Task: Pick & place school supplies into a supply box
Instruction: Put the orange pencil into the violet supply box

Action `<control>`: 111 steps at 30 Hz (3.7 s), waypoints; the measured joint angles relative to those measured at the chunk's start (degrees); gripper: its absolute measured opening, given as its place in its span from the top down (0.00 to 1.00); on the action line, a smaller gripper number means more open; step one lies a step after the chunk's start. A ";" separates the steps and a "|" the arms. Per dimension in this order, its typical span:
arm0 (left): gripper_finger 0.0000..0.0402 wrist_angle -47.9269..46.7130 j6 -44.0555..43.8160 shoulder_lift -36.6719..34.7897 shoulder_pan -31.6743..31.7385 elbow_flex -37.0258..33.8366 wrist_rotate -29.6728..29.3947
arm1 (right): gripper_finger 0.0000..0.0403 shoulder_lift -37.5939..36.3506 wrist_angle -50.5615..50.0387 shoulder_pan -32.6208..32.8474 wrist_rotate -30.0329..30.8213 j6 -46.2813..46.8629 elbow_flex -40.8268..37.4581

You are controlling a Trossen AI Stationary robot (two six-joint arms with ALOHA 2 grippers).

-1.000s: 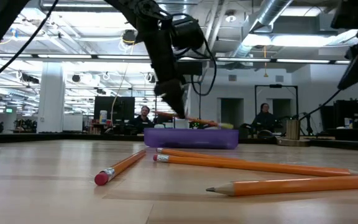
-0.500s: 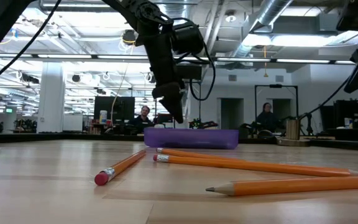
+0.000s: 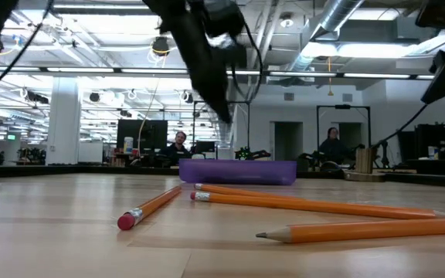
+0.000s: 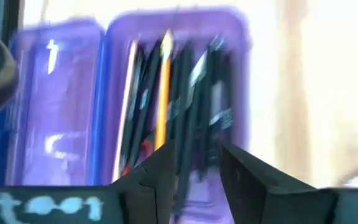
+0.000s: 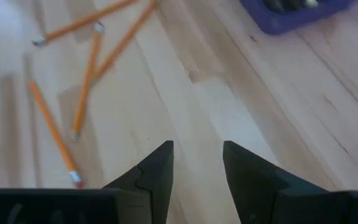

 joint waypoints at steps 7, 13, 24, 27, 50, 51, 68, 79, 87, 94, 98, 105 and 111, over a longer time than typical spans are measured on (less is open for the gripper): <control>0.73 -0.45 -2.73 -13.47 -2.50 0.03 6.04 | 0.67 0.00 13.33 -3.38 1.72 -10.44 0.01; 0.73 0.99 -3.68 -22.56 -8.56 -2.44 9.86 | 0.67 3.37 27.11 -6.85 0.55 -19.07 0.02; 0.73 39.99 -17.63 -46.84 -18.90 -45.70 9.36 | 0.67 23.69 37.88 -13.15 -3.13 -22.18 4.95; 0.73 52.37 -20.89 -51.96 -22.19 -56.56 5.15 | 0.67 28.56 37.71 -14.98 -3.73 -23.38 8.97; 0.73 66.38 -22.30 -55.05 -35.12 -68.59 -9.58 | 0.67 55.65 34.25 -22.30 -5.27 -26.17 31.91; 0.73 66.33 -22.31 -55.05 -35.73 -68.59 -9.73 | 0.67 55.84 34.53 -22.46 -5.44 -26.15 32.45; 0.73 64.16 -24.06 -55.05 -42.24 -68.59 -9.83 | 0.67 55.77 14.00 -28.34 -22.35 -20.43 47.09; 0.73 63.42 -23.32 -55.05 -44.87 -68.59 -9.80 | 0.54 56.26 11.72 -30.54 -25.57 -16.44 47.41; 0.73 63.45 -23.28 -55.05 -44.87 -68.59 -9.81 | 0.48 57.65 12.45 -30.38 -23.82 -16.44 47.47; 0.73 63.49 -23.25 -55.05 -44.85 -68.59 -9.77 | 0.51 61.60 11.16 -30.01 -22.02 -16.84 47.00; 0.73 63.37 -23.23 -55.05 -44.85 -68.53 -9.77 | 0.52 64.08 13.36 -30.02 -22.13 -16.97 47.12; 0.73 63.34 -23.19 -55.05 -44.83 -68.50 -9.77 | 0.52 67.21 13.88 -30.10 -21.65 -16.52 47.52; 0.73 63.24 -23.13 -55.05 -44.83 -68.50 -9.77 | 0.55 68.35 12.71 -30.14 -20.57 -14.67 47.60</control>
